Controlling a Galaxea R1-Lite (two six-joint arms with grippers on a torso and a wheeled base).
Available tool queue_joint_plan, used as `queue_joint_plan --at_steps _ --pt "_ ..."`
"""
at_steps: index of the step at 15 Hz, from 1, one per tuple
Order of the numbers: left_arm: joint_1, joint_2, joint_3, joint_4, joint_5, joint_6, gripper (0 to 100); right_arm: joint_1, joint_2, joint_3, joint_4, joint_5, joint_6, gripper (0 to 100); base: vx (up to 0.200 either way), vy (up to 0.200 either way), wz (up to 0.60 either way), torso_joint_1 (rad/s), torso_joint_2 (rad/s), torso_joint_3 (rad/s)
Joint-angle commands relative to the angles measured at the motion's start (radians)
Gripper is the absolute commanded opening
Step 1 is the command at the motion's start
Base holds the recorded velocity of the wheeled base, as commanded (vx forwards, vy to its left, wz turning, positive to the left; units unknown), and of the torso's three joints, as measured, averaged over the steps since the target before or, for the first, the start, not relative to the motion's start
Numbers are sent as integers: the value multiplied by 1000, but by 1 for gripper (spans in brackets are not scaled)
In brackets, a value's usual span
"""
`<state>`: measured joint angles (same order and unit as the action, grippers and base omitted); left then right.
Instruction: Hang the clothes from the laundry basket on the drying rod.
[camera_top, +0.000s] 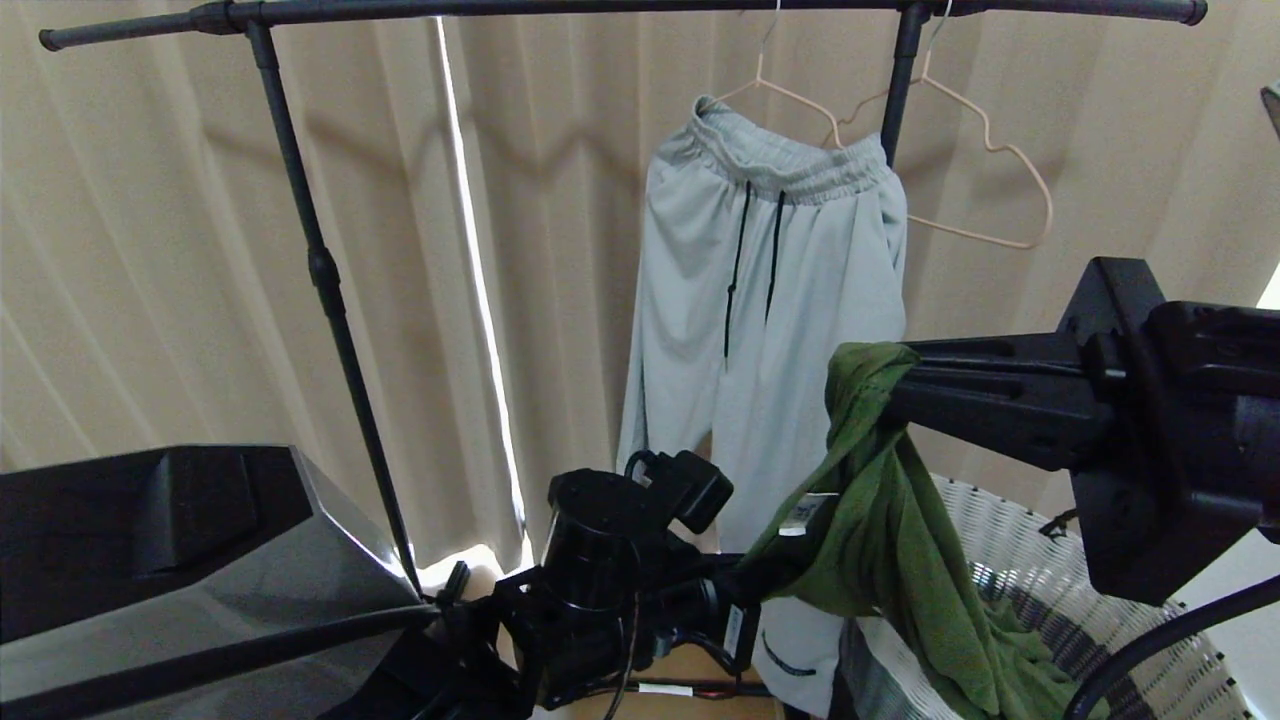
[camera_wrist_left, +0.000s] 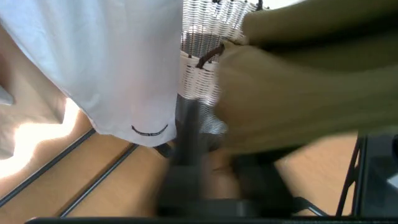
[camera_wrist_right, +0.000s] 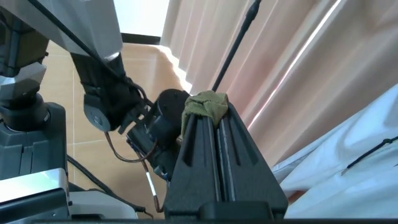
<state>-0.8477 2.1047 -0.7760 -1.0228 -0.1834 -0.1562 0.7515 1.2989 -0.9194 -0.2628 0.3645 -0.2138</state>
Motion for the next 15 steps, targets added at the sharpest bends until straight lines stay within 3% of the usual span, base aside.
queue_joint_plan --at_steps 1,2,4,6,7,8,10,15 --pt "-4 -95 103 -65 1 33 0 -20 -4 1 0 -4 -1 0 0 0 0 0 0 0" --pt "6 -180 193 -106 -1 104 0 -87 -4 8 2 -9 -2 0 0 0 0 0 0 0" --pt "67 -321 233 -60 -1 172 0 -196 3 24 7 -39 -6 0 0 0 0 0 0 0" --pt "139 -480 167 135 -1 176 0 -251 0 39 2 -85 -4 0 0 0 0 0 0 0" --pt "173 -575 86 322 -2 176 0 -285 -6 43 0 -110 -2 0 0 0 0 0 0 0" --pt "185 -611 41 394 -4 176 0 -302 -9 42 -3 -114 -2 0 0 0 0 0 0 0" --pt "226 -677 -174 645 -1 176 0 -340 -10 43 -84 -116 -1 0 0 0 0 0 0 0" --pt "248 -706 -539 1086 39 176 0 -382 54 28 -207 -113 7 0 0 0 0 0 0 0"
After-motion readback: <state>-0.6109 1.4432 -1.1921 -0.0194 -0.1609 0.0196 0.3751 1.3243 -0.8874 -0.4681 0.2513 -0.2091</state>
